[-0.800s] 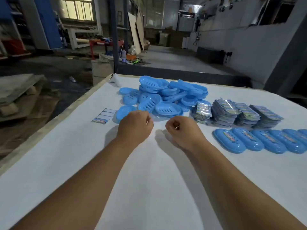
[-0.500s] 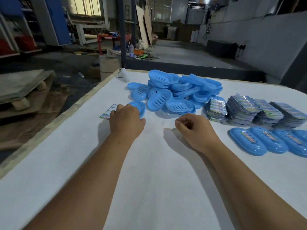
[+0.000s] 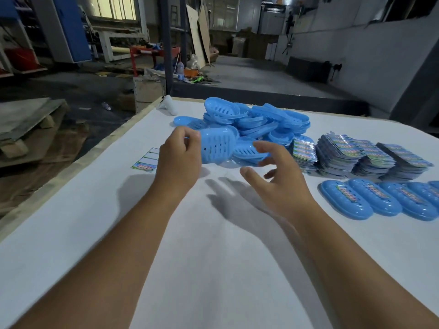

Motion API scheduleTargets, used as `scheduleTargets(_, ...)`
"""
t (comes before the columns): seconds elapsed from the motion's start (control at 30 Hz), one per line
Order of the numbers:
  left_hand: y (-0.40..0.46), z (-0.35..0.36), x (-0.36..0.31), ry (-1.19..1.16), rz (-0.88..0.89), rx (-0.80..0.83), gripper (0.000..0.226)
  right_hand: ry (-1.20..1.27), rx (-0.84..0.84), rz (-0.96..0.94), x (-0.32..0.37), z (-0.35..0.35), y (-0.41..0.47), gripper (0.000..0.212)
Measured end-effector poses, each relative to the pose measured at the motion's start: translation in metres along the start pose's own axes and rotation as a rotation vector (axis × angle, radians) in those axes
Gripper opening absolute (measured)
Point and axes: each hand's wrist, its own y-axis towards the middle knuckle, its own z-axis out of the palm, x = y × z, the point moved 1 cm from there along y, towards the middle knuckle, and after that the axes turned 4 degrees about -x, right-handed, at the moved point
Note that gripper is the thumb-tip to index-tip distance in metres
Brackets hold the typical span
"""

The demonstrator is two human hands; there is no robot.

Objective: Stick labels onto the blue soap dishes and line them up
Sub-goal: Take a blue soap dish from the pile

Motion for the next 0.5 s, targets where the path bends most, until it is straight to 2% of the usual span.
scheduleTargets(0.07,-0.003,0.007,-0.002,-0.204,-0.22,0.086,0.024,0.036,0.054,-0.03,0.005,-0.003,-0.002,0.075)
scheduleTargets(0.13,-0.009,0.013,-0.004,-0.335,-0.402,0.184,0.026,0.029,0.128,-0.063,0.007,-0.005,-0.003,0.089)
scheduleTargets(0.23,-0.018,0.022,-0.005,-0.433,-0.535,0.295,0.027,-0.05,0.212,-0.073,0.008,-0.004,-0.003,0.09)
scheduleTargets(0.37,-0.022,0.027,-0.002,-0.404,-0.569,0.357,0.027,-0.117,0.241,-0.039,0.005,-0.007,0.0,0.085)
scheduleTargets(0.5,-0.02,0.029,0.006,-0.146,-0.334,0.357,0.016,-0.247,0.334,0.079,-0.004,-0.013,0.003,0.081)
